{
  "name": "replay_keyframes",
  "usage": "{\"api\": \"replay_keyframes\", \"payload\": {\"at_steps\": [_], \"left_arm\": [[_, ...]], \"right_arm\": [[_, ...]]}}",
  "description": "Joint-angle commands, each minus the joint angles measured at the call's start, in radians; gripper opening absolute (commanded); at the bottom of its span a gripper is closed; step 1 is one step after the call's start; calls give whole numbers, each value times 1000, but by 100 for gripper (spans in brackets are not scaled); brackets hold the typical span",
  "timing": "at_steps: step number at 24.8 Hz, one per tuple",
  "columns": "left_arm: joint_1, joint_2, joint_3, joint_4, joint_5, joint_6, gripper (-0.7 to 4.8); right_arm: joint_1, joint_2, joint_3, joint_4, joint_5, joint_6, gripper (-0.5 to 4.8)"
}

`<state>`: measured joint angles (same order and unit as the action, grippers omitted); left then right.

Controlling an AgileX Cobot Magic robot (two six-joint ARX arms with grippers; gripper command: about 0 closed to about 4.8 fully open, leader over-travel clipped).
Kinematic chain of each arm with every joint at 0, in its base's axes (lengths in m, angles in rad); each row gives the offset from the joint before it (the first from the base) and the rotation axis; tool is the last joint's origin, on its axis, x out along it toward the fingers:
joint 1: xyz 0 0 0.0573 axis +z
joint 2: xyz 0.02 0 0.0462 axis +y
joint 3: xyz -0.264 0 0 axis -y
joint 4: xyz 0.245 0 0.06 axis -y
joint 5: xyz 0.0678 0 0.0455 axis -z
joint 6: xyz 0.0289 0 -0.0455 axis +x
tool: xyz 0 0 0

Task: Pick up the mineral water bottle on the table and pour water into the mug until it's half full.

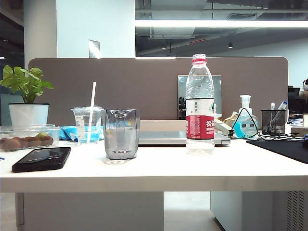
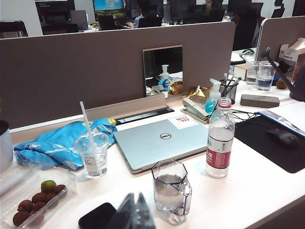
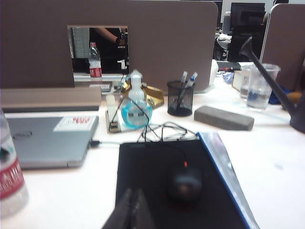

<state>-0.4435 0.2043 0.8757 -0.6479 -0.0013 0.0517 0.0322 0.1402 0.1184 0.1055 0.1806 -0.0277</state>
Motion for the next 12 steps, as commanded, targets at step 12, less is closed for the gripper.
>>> {"api": "replay_keyframes", "payload": {"at_steps": [12], "left_arm": [[-1, 2, 2, 11, 13, 0, -4]], "right_arm": [[-50, -138, -117, -281, -111, 8, -1]]}}
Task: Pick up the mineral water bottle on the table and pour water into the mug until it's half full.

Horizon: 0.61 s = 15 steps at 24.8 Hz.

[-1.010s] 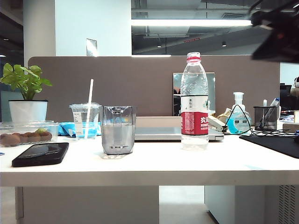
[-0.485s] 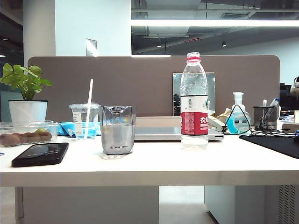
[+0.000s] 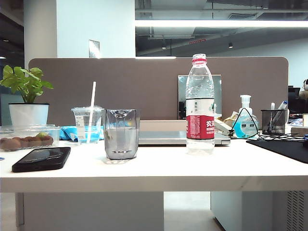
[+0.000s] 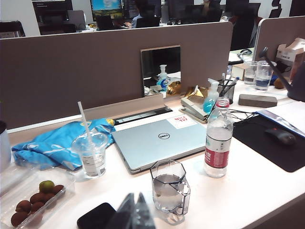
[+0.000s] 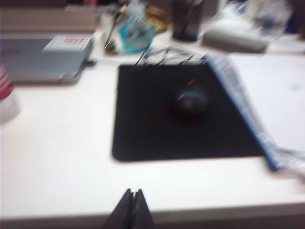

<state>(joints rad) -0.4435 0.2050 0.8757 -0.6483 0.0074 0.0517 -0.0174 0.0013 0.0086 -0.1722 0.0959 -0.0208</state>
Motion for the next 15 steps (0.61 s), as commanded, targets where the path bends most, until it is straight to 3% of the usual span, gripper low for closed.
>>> {"api": "replay_keyframes", "payload": {"at_steps": [1, 9, 10, 11, 13, 15], "left_arm": [[-1, 1, 2, 11, 4, 0, -4], [-1, 0, 2, 9, 4, 1, -4], [0, 0, 2, 10, -5, 31, -4], [5, 0, -6, 6, -78, 68, -4], [94, -9, -82, 77, -89, 1, -4], [205, -16, -206, 195, 27, -7, -4]], "right_arm": [[0, 0, -8, -4, -25, 2, 0], [0, 0, -8, -4, -24, 2, 0], [0, 0, -8, -4, -25, 2, 0], [0, 0, -8, -4, -25, 2, -1], [0, 0, -8, -4, -24, 2, 0], [0, 0, -8, -3, -25, 2, 0]]}}
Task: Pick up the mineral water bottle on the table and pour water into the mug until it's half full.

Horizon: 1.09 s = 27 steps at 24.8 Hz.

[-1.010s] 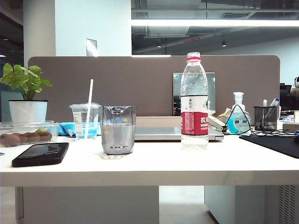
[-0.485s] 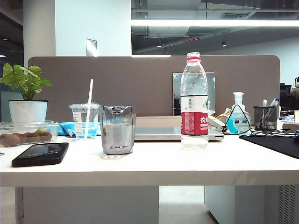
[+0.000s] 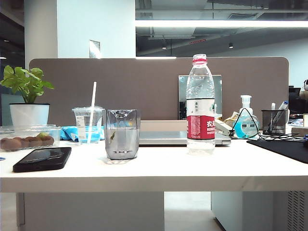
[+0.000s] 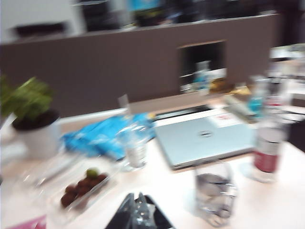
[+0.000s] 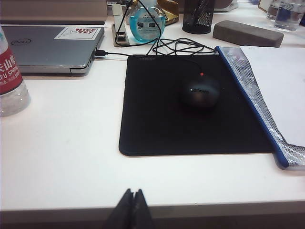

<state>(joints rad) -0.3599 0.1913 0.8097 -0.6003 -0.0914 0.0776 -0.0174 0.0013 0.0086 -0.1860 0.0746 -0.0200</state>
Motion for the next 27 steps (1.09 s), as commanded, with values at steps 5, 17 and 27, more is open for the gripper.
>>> {"api": "replay_keyframes", "payload": {"at_steps": [5, 17, 27], "left_arm": [[320, -6, -390, 356, 290, -160, -4], [365, -184, -733, 466, 182, -161, -4], [365, -184, -801, 498, 146, -160, -4]], "right_arm": [[0, 0, -8, 9, -3, 1, -1], [0, 0, -8, 10, -3, 1, -1], [0, 0, -8, 10, -3, 1, -1]]}}
